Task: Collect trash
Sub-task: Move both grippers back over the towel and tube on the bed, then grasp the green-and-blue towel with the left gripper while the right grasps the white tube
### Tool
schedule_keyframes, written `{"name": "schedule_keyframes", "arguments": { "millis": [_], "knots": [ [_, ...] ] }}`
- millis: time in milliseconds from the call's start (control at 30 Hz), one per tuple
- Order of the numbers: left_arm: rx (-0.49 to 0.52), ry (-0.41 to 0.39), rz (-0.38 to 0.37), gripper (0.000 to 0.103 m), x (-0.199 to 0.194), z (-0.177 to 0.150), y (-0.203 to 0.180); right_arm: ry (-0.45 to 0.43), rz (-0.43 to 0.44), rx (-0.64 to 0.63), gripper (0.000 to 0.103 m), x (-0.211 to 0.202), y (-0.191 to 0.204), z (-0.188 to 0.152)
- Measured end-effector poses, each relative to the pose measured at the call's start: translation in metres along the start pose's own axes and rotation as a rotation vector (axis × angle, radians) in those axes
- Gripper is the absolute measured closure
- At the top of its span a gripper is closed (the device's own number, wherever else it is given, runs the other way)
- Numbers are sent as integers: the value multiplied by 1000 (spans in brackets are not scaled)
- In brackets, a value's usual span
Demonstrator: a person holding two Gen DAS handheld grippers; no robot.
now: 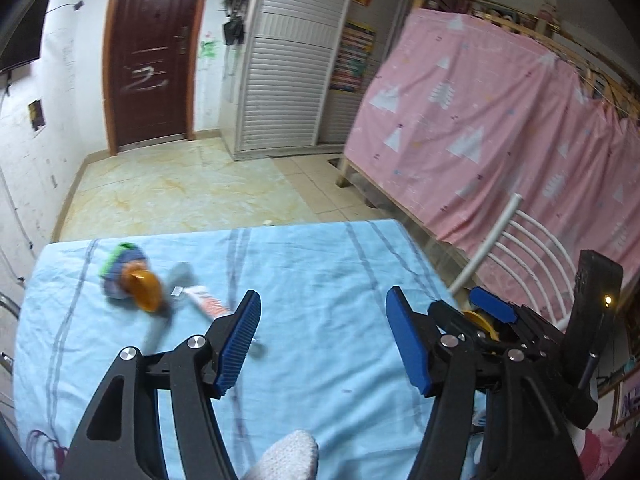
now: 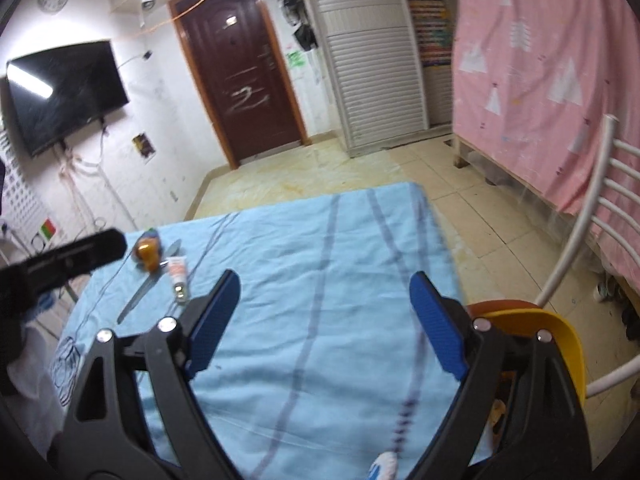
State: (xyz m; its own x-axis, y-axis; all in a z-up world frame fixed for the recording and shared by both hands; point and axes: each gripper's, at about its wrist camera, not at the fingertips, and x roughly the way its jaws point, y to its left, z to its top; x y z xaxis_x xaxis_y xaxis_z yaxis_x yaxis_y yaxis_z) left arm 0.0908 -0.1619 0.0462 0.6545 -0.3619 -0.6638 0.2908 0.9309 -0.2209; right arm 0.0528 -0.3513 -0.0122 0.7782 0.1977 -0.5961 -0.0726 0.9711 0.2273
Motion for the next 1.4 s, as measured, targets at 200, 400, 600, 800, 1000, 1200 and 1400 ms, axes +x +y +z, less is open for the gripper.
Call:
{"name": "schedule_keyframes", "arguments": {
  "millis": [200, 400, 600, 800, 1000, 1200, 1400],
  "knots": [
    [-34, -11, 58, 46, -5, 8, 44, 40, 28, -72, 20, 21, 38, 3],
    [-72, -12, 114, 45, -5, 14, 87, 78, 62, -140, 20, 42, 72, 4],
    [-123, -1, 164, 45, 3, 23, 128, 125, 92, -209, 20, 64, 106, 0],
    [-154, 33, 205, 45, 22, 32, 160, 156, 105, -249, 20, 80, 125, -1],
    [-181, 92, 222, 45, 55, 38, 177, 185, 116, -294, 20, 95, 138, -2],
    [-210, 152, 240, 45, 85, 37, 190, 208, 111, -347, 20, 108, 149, -5],
    [-229, 193, 255, 45, 103, 34, 202, 234, 115, -348, 20, 120, 151, -5]
  ]
}}
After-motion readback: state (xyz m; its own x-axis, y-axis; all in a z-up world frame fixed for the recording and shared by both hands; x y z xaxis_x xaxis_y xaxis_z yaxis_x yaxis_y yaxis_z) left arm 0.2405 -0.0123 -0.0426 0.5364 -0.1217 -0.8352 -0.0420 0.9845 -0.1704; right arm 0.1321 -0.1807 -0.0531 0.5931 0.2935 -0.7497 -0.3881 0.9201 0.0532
